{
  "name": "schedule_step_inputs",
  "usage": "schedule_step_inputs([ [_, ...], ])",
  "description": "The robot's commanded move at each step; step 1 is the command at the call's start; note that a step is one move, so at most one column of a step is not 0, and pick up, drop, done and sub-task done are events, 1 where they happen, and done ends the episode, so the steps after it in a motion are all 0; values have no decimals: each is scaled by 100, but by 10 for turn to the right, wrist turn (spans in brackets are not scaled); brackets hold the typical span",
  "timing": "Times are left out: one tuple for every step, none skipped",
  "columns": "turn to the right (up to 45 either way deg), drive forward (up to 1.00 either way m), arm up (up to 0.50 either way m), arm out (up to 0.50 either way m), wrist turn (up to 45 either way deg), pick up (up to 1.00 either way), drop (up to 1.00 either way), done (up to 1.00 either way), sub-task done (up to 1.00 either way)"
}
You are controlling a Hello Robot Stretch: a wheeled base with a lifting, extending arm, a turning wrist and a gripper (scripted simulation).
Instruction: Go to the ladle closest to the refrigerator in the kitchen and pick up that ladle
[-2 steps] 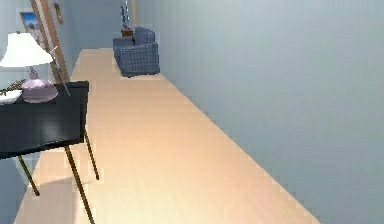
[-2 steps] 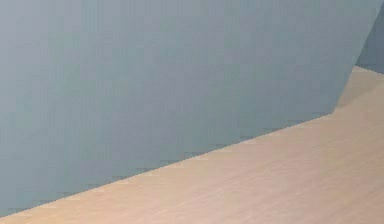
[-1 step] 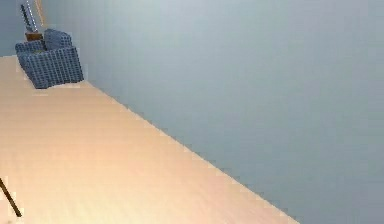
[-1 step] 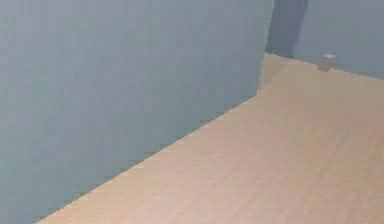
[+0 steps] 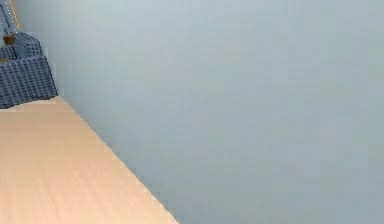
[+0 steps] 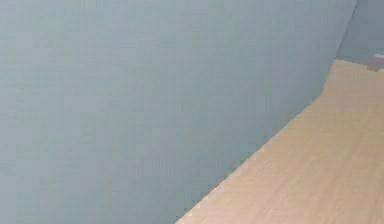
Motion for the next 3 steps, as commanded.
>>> schedule_step_inputs([
  [300,0,0,0,0,0,0,0,0],
  [0,5,0,0,0,0,0,0,0],
  [-450,0,0,0,0,0,0,0,0],
])
